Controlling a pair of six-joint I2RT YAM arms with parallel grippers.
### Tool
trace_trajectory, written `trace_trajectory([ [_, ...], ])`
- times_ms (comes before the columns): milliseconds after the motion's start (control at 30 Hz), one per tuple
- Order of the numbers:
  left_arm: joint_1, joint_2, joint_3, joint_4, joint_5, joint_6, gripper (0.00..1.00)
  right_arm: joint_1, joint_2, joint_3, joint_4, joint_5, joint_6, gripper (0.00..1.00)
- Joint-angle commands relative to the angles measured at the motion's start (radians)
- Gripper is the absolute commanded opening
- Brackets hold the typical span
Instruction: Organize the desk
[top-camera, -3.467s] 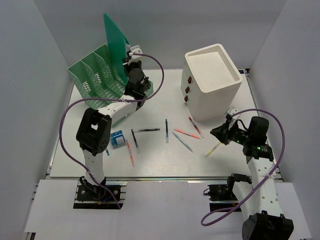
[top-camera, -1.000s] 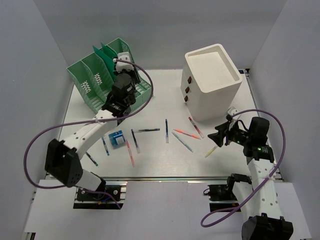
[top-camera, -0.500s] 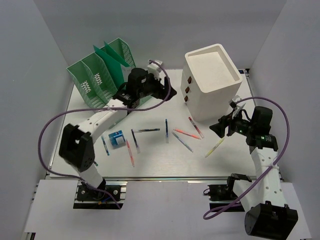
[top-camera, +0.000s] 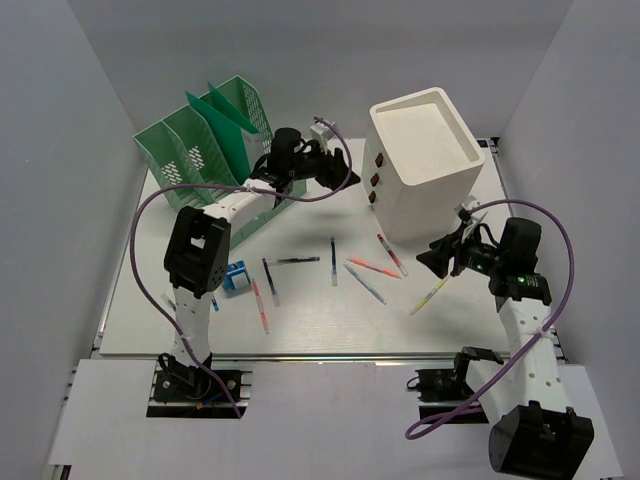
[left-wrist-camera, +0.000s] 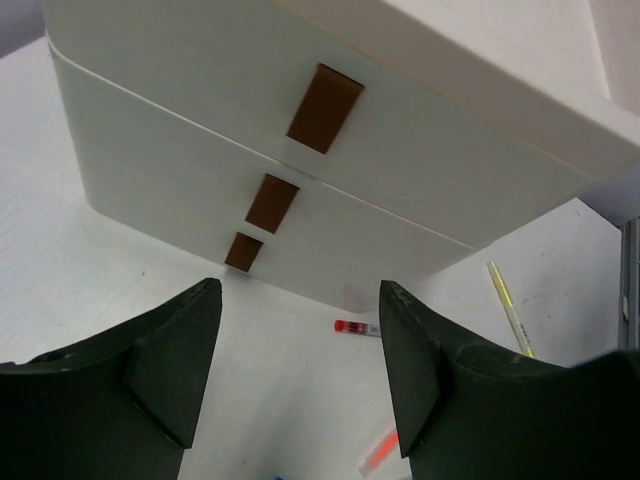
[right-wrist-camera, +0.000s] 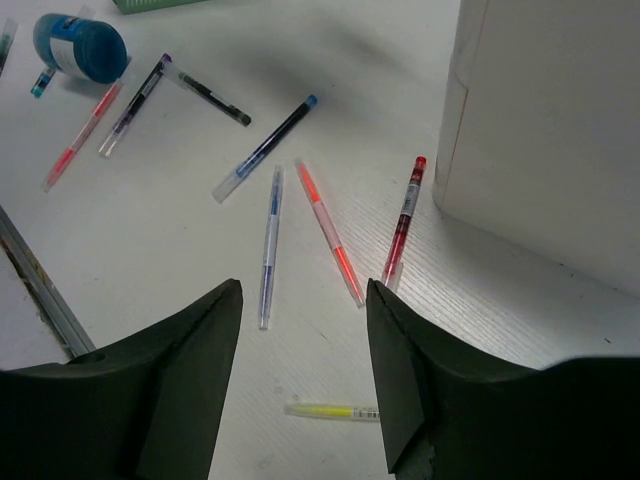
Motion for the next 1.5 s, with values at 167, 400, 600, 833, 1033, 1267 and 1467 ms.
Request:
trace_trajectory([
  [167,0.034,0.086,0.098,0.313,0.116,-0.032,0.75,-0.005,-0.019,-0.020,0.049,-0.055,-0.033,0.61],
  [400,0.034,0.209,0.208,0.421,0.161,-0.138,0.78,-0.005,-0.027,-0.025,0.054,-0.045,-0.033,0.65],
  [600,0.025,0.255,0.248,0.468,0.169,-0.173,0.78,-0.003,-0.025,-0.022,0.055,-0.046,-0.031,0.65],
  [833,0.006,0.298,0.248,0.596,0.192,-0.253,0.76,-0.003,-0.030,-0.019,0.051,-0.045,-0.031,0.65],
  [1033,-0.003,0.324,0.264,0.628,0.195,-0.277,0.76,-0.002,-0.033,-0.019,0.049,-0.046,-0.033,0.66],
  [1267,-0.012,0.324,0.265,0.614,0.153,-0.248,0.76,-0.002,-0.035,-0.017,0.046,-0.048,-0.033,0.66],
  [1467,-0.032,0.332,0.282,0.596,0.136,-0.233,0.74,-0.002,-0.031,-0.017,0.046,-0.048,-0.033,0.66],
])
